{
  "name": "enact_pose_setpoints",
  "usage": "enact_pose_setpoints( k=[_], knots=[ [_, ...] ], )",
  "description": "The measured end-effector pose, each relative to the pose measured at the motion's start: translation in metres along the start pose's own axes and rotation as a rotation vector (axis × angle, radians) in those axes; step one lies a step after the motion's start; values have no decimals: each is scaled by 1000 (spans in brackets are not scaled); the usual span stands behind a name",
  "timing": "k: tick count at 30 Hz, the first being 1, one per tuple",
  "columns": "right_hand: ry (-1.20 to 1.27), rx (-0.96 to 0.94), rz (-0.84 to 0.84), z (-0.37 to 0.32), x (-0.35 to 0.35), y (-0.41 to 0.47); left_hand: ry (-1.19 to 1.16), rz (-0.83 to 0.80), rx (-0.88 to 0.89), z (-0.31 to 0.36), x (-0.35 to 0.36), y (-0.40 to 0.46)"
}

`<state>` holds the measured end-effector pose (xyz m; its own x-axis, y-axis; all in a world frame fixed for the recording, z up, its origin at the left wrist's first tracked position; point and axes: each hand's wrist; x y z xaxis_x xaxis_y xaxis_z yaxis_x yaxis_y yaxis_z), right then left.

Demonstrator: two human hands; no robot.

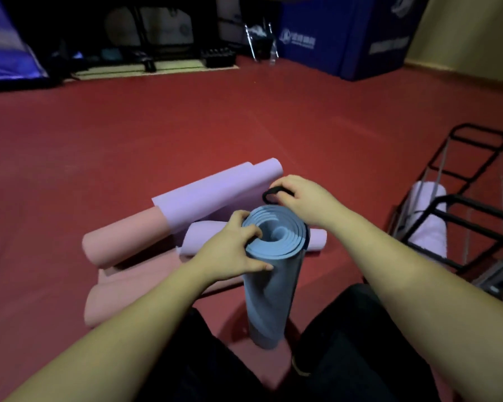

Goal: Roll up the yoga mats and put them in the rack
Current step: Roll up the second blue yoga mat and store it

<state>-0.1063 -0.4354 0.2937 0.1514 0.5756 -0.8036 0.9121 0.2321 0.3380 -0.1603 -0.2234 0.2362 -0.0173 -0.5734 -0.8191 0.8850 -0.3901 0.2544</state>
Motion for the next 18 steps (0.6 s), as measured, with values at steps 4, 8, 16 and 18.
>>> enact_pose_setpoints(
  k=[4,8,16,18],
  knots=[
    [-104,-22,-147,-18,14,6,-39,24,-26,-9,12,-8],
    [-123,-44,-246,-13,20,-4,-74,49,-21,-2,21,-6],
    [-154,-147,-343,12,-1,-15,120,219,71,3,36,7],
    [-155,-158,-370,13,-5,-18,148,179,174,1,37,15]
  ],
)
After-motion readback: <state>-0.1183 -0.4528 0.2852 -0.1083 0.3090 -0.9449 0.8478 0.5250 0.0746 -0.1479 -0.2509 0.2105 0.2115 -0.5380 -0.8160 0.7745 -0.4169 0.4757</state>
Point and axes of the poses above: each hand's wrist, its own y-axis towards the middle knuckle, its own x-axis out of the palm, z = x × y, and after that the axes turned 12 degrees about z, right-handed
